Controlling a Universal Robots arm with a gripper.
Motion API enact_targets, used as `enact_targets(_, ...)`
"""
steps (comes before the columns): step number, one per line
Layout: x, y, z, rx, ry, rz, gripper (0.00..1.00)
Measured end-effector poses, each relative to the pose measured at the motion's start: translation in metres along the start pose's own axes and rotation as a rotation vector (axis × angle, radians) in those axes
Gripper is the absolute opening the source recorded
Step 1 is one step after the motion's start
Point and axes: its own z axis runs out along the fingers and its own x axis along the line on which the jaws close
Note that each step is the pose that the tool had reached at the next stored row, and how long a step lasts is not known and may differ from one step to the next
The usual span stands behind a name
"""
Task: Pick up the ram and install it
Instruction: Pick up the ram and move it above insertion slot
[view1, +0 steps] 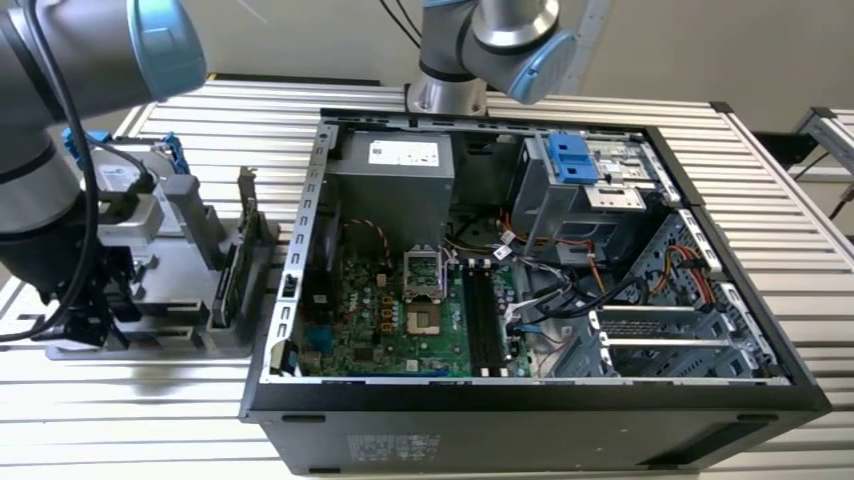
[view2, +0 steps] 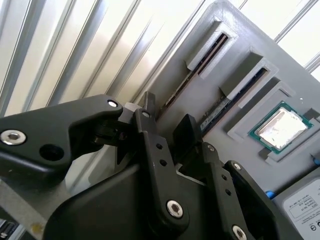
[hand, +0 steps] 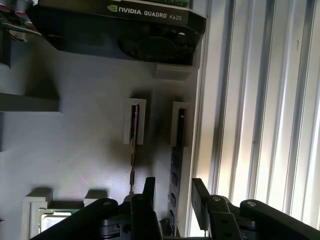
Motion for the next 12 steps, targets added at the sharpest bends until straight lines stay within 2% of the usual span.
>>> enact_targets(12, -0.0001, -0.0004, 0.0055, 0.0001, 0.0, 0.0, 1.0)
